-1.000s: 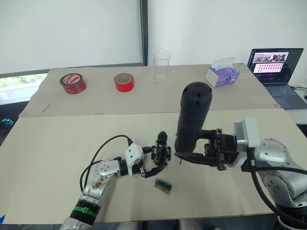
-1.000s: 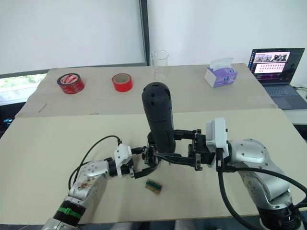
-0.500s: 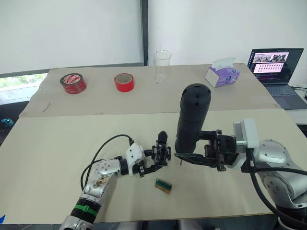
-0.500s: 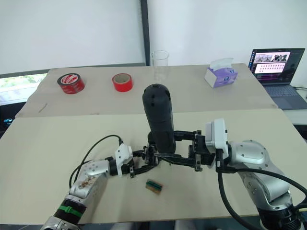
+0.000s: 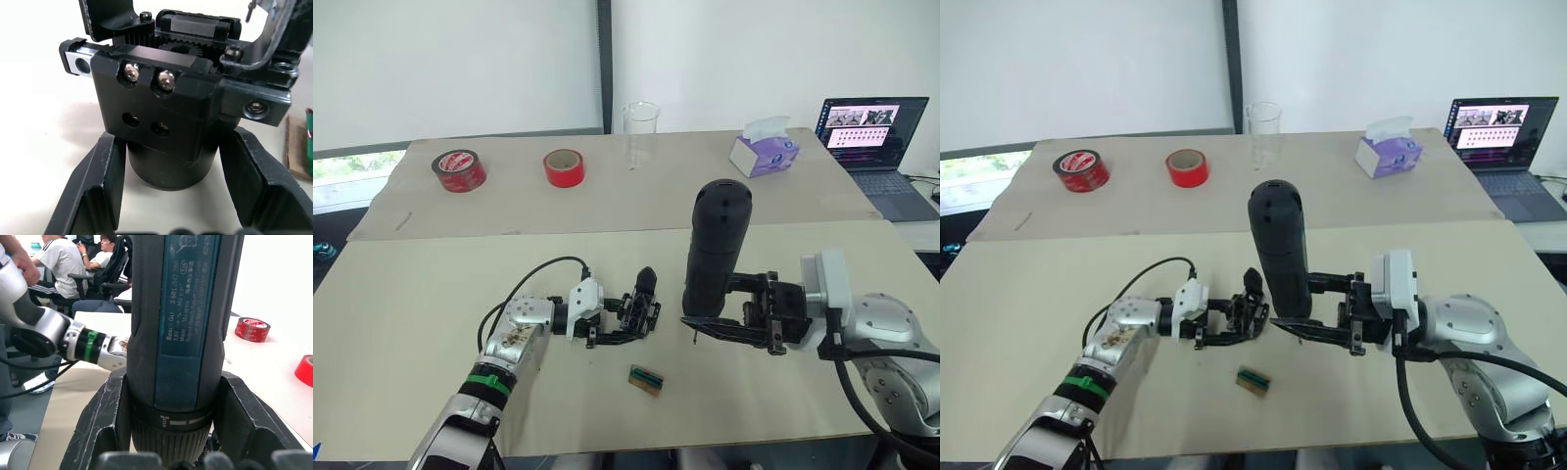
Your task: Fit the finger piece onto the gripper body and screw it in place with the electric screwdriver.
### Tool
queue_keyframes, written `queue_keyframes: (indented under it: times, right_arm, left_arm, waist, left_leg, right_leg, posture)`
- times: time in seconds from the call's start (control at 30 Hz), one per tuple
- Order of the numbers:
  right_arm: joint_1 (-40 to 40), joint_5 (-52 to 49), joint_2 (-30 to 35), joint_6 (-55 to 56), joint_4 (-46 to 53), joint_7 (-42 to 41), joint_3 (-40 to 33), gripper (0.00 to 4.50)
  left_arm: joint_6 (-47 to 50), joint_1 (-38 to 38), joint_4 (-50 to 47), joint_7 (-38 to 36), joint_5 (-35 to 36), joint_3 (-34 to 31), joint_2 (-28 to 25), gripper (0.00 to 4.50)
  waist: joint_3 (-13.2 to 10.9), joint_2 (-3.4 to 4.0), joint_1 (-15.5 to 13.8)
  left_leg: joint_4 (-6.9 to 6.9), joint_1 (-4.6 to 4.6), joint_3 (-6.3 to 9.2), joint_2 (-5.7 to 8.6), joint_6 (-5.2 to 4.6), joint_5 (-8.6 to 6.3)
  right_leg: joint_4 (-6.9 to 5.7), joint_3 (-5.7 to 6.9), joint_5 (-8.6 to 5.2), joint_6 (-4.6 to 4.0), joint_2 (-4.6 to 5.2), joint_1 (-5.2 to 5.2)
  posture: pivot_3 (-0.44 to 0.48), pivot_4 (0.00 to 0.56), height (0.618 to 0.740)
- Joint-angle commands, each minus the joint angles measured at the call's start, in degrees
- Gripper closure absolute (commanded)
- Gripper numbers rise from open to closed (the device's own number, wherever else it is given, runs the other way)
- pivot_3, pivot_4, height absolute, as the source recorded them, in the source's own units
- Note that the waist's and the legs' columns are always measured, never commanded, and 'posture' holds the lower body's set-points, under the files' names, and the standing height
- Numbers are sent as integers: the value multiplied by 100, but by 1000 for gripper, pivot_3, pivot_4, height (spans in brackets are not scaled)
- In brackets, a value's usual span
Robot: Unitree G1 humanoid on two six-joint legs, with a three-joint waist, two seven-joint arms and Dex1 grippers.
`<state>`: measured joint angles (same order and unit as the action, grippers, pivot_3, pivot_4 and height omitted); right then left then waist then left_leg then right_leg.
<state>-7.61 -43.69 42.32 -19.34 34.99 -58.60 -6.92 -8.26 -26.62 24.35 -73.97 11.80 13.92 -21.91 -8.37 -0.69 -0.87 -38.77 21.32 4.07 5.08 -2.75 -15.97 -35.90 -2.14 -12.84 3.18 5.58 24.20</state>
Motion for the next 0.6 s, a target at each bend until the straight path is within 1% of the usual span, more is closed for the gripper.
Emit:
queue_keyframes:
  times: [0.03,0.2,0.3,0.37,0.43,0.47,0.6]
  right_arm:
    - [-76,-209,19,30,324,76,-201,2584]
    - [-64,-188,32,42,304,60,-207,2584]
    - [-94,-181,26,45,284,59,-194,2584]
    - [-113,-177,22,43,273,61,-183,2584]
    - [-119,-184,26,40,268,58,-192,2584]
    - [-122,-188,28,38,266,56,-196,2584]
    - [-122,-195,57,31,261,51,-239,2584]
  left_arm:
    - [-22,-106,104,-84,-91,70,14,2218]
    - [217,-67,-5,-205,-96,93,-80,2218]
    - [351,3,-81,-78,-66,-5,-121,2218]
    - [483,100,-224,37,52,-147,-141,1166]
    - [576,211,-403,57,131,-225,-190,243]
    - [597,265,-483,51,153,-249,-218,63]
    - [609,669,-1012,191,322,-467,-344,63]
  waist:
    - [0,0,4]
    - [0,-1,6]
    - [0,0,15]
    - [0,0,15]
    - [-1,-1,29]
    - [-1,-1,29]
    - [-1,-1,28]
  left_leg:
    - [0,0,0,0,0,0]
    - [-3,0,0,0,-3,-2]
    - [-2,0,0,0,-3,-2]
    - [-2,0,0,-1,-3,-2]
    - [-2,0,0,-1,-3,-2]
    - [-2,0,0,-1,-2,-2]
    - [-1,0,0,-2,-1,-3]
  right_leg:
    - [0,0,0,0,0,-1]
    - [0,-1,1,2,0,-1]
    - [-1,-1,1,2,-1,0]
    - [-2,-2,1,2,-2,0]
    - [-4,-5,1,2,-2,4]
    - [-7,-5,1,2,-4,5]
    - [-6,-8,1,2,-3,6]
  posture:
    - [0,150,740]
    - [0,150,740]
    - [0,150,740]
    - [0,150,740]
    - [0,150,740]
    - [0,150,740]
    - [0,150,740]
